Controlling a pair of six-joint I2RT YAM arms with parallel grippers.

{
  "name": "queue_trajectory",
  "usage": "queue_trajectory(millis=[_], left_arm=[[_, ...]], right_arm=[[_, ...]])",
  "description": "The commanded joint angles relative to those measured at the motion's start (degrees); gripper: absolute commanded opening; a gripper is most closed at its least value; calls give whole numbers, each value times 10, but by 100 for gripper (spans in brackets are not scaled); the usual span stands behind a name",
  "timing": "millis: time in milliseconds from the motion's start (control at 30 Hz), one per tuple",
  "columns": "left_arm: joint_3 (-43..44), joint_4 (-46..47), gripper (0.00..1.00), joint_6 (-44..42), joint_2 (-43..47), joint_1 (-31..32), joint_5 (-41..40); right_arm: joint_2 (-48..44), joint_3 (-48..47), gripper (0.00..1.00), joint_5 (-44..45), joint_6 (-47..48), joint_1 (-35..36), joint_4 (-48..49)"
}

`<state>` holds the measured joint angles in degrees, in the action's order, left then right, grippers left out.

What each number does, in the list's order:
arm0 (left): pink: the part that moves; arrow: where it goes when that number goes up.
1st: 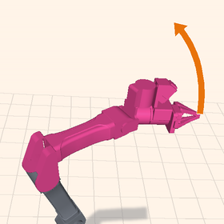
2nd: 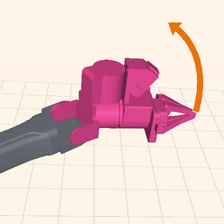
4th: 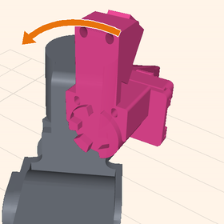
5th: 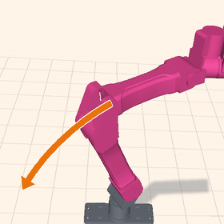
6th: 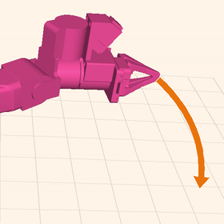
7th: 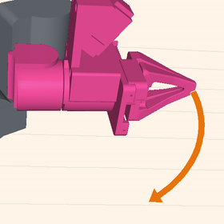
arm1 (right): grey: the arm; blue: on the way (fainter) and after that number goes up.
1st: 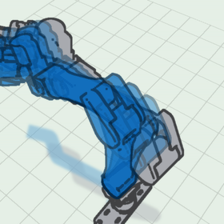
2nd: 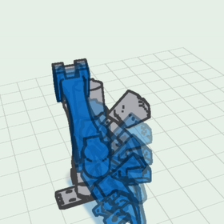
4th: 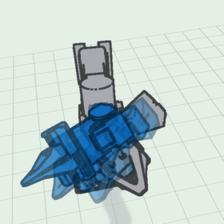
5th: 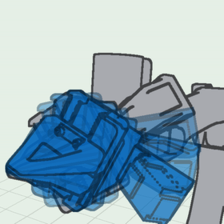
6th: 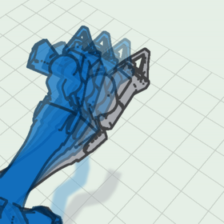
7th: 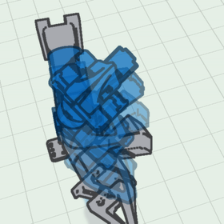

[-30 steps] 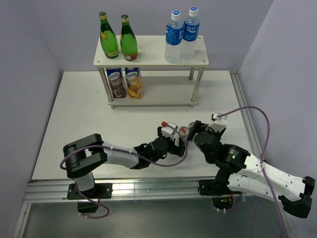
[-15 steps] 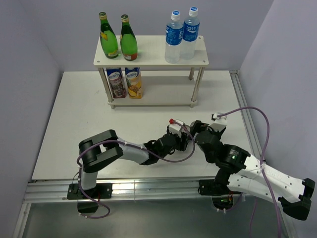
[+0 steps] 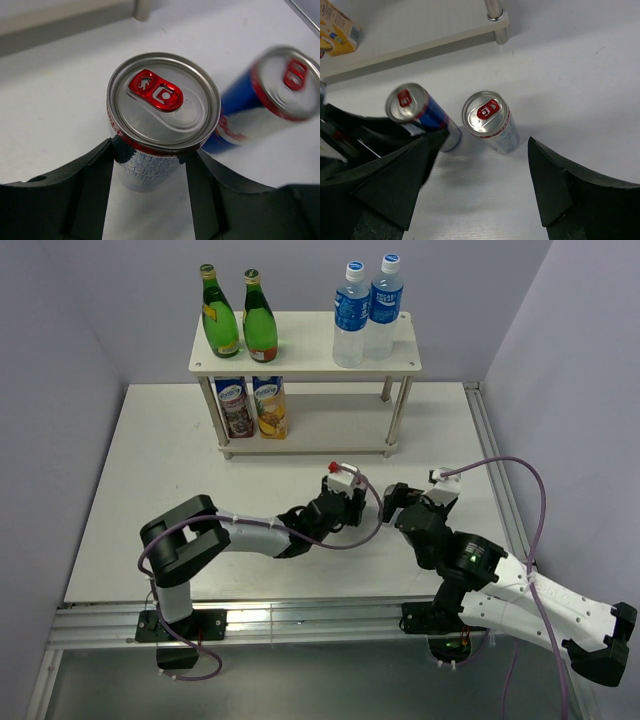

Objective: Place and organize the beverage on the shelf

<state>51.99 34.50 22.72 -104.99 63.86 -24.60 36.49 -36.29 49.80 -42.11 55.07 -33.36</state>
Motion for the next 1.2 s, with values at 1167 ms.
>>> queue_trajectory(millis=[1167], left_arm=[[344, -13, 0, -80, -152, -239, 17]], right_arm=[[-10, 13, 86, 1, 11, -7, 37]])
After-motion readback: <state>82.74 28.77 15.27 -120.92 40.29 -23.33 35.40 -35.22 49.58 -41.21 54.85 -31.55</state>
